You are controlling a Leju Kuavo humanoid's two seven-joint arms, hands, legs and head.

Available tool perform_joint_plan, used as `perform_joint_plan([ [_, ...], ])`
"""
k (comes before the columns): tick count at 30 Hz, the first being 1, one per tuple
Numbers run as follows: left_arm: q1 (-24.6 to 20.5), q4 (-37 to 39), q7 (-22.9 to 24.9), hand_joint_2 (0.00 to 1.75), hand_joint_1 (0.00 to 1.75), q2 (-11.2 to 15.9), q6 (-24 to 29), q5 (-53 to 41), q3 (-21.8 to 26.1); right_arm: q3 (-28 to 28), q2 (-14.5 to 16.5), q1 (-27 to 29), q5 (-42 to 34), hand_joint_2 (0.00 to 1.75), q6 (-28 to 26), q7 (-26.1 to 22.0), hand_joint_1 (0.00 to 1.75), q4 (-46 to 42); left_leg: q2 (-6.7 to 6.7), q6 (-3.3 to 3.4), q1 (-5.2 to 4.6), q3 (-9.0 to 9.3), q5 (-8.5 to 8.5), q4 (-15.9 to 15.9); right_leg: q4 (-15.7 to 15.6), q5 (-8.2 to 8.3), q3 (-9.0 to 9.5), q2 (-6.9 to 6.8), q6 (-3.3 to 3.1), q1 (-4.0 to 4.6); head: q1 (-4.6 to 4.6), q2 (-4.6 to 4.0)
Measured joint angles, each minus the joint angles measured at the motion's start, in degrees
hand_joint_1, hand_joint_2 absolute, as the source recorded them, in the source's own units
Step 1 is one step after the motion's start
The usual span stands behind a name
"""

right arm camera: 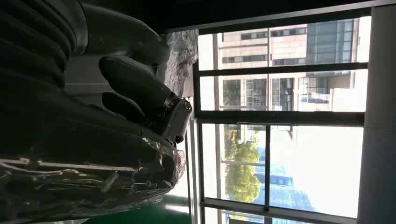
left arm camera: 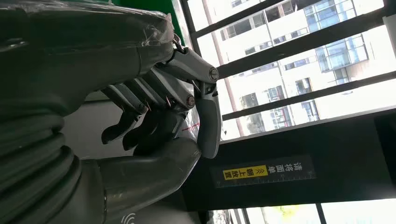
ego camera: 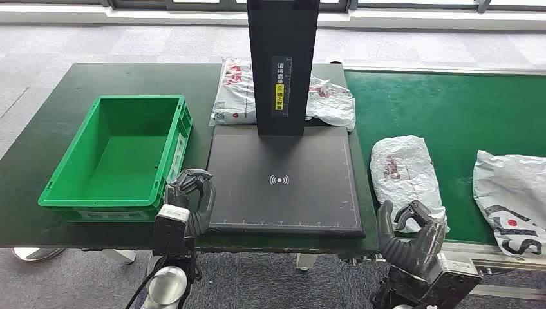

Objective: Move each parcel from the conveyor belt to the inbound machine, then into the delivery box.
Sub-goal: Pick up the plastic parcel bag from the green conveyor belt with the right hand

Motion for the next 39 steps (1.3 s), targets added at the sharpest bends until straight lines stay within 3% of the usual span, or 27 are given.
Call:
perform_joint_plan([
  [3,0.0,0.0,0.0,1.75,1.75,0.0,0.0,0.0,0.0,0.0,0.0,0.0,0.0,1.75,0.0,0.0,1.75,0.0,0.0,0.0,0.0,0.0,0.0,0.0,0.0,0.0,0.0,0.0,0.0,0.0,0.0,0.0],
  [5,-1.87,1.52,1.46,1.75,1.75,-0.45,-2.34,1.93,-0.47,-0.2,0.0,-0.84,0.8,1.75,-0.47,3.36,1.75,0.57,-0.01,0.02,-0.01,0.02,0.04,0.01,-0.04,0.03,-0.09,-0.02,0.02,-0.01,-0.02,0.0],
  [8,-13.03,12.58,3.83,1.75,1.75,-2.16,-3.16,13.1,-5.25,-2.58,0.31,-5.82,2.44,1.75,-0.09,10.61,1.75,5.27,-0.23,0.12,-0.02,-0.15,0.33,0.03,-0.08,0.26,-0.17,-0.24,0.16,-0.02,-0.03,0.0],
  [10,-20.41,20.43,2.9,1.75,1.75,-3.63,-0.16,19.91,-10.5,-4.48,0.64,-8.09,3.64,1.75,0.58,11.58,1.75,7.74,-0.33,0.14,-0.04,-0.24,0.45,0.03,-0.08,0.43,-0.1,-0.32,0.21,-0.05,-0.01,0.0],
  [12,-24.77,26.23,1.85,1.75,1.75,-4.85,1.08,20.85,-13.73,-5.43,0.77,-8.63,5.19,1.75,0.41,12.51,1.75,8.64,-0.16,0.14,-0.07,-0.21,0.46,0.05,-0.08,0.57,-0.09,-0.1,0.23,-0.08,0.01,0.0],
  [16,-28.09,32.42,1.56,1.75,1.75,-5.79,-0.3,15.28,-14.39,-5.83,0.74,-8.62,6.79,1.75,-0.83,14.08,1.75,9.21,0.13,0.12,-0.1,-0.18,0.43,0.06,-0.08,0.62,-0.24,0.18,0.19,-0.09,0.0,0.0],
  [21,-28.76,34.89,1.46,1.75,1.75,-6.09,-1.42,11.49,-13.49,-6.24,0.29,-7.71,6.68,1.75,-1.99,14.33,1.75,9.27,0.1,0.05,-0.06,-0.18,0.37,-0.01,-0.07,0.48,-0.25,0.13,0.08,-0.04,0.0,0.0],
  [22,-28.82,35.23,1.34,1.75,1.34,-6.11,-1.51,11.1,-13.14,-6.25,0.12,-7.4,6.5,1.75,-2.17,14.22,1.74,9.27,0.1,0.03,-0.05,-0.18,0.36,-0.01,-0.07,0.46,-0.25,0.13,0.07,-0.04,0.0,0.0],
  [25,-28.9,36.0,0.75,1.75,0.03,-6.17,-1.56,10.08,-12.03,-6.25,-0.35,-6.39,6.14,1.75,-2.93,13.79,0.44,9.23,0.1,0.02,-0.04,-0.18,0.34,-0.02,-0.07,0.42,-0.25,0.13,0.08,-0.03,0.0,0.0],
  [26,-28.89,36.15,0.49,1.75,0.0,-6.17,-1.22,9.65,-11.69,-6.25,-0.47,-5.94,6.19,1.75,-3.42,13.68,0.01,9.16,0.09,0.02,-0.04,-0.18,0.34,-0.02,-0.07,0.41,-0.25,0.12,0.08,-0.03,0.0,0.0],
  [27,-28.82,36.25,0.18,1.75,0.0,-6.18,-0.51,9.04,-11.26,-6.27,-0.57,-5.29,6.44,1.75,-4.16,13.71,0.0,9.0,0.08,0.02,-0.04,-0.18,0.33,-0.02,-0.07,0.39,-0.24,0.11,0.09,-0.04,0.0,0.0],
  [30,-28.2,36.18,-0.6,1.75,0.0,-6.19,2.81,6.91,-9.79,-6.58,-0.94,-3.28,8.57,0.44,-6.02,15.44,0.0,8.43,0.08,0.0,-0.04,-0.19,0.28,-0.02,-0.07,0.38,-0.24,0.1,0.09,-0.04,0.0,0.0],
  [31,-27.89,36.04,-0.79,1.75,0.0,-6.19,3.85,6.2,-9.36,-6.87,-1.15,-2.81,9.74,0.44,-6.1,16.5,0.0,8.38,0.09,-0.01,-0.04,-0.19,0.27,-0.02,-0.07,0.37,-0.24,0.11,0.09,-0.04,0.0,0.0],
  [34,-26.98,35.27,-0.97,1.75,0.0,-6.17,5.81,4.37,-8.16,-9.05,-1.74,-2.34,13.84,1.75,-5.32,19.8,0.0,8.67,0.08,0.0,-0.05,-0.19,0.25,-0.02,-0.07,0.37,-0.24,0.1,0.09,-0.05,0.0,0.0],
  [39,-26.07,34.48,-0.85,1.75,0.0,-6.15,7.28,3.4,-6.59,-16.28,-2.6,-4.4,16.16,1.75,-4.03,22.67,0.0,11.61,0.05,0.02,-0.07,-0.2,0.25,-0.02,-0.08,0.37,-0.2,0.05,0.11,-0.06,0.0,0.0],
])
